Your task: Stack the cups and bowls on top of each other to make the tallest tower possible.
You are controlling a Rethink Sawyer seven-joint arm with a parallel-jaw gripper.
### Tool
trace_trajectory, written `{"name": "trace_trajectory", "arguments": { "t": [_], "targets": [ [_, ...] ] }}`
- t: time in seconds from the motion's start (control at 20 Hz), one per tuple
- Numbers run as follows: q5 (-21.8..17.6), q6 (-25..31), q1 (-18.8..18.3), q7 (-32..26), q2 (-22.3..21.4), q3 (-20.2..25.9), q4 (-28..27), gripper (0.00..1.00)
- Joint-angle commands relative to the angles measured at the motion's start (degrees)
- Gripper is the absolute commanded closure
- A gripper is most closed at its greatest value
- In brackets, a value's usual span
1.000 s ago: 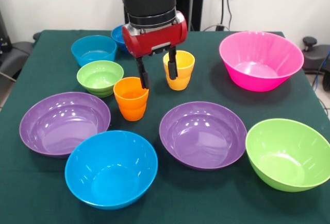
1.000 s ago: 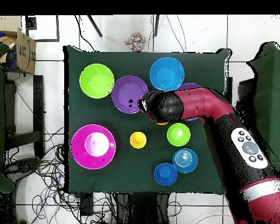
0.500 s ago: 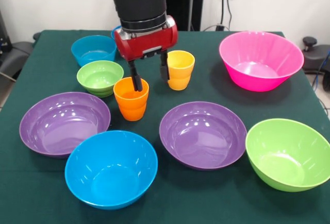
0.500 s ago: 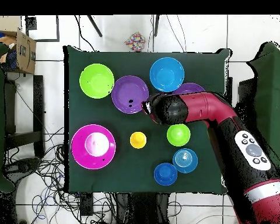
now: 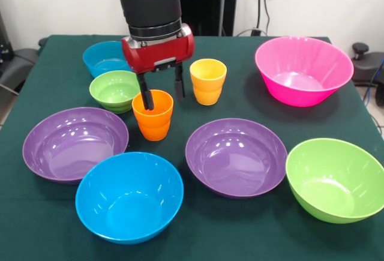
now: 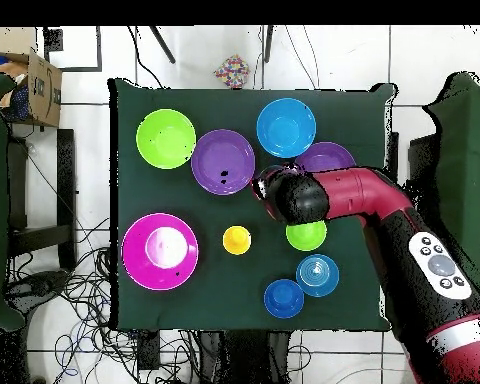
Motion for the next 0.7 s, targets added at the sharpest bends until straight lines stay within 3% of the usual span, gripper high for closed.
{"name": "trace_trajectory", "arguments": {
  "t": [0.05, 0.7],
  "targets": [
    [-5.6, -2.7, 0.0, -4.6, 3.9, -2.2, 3.2, 0.0],
    [-8.6, -7.4, -0.1, -0.4, 3.1, -3.9, 7.5, 0.0]
  ]
}}
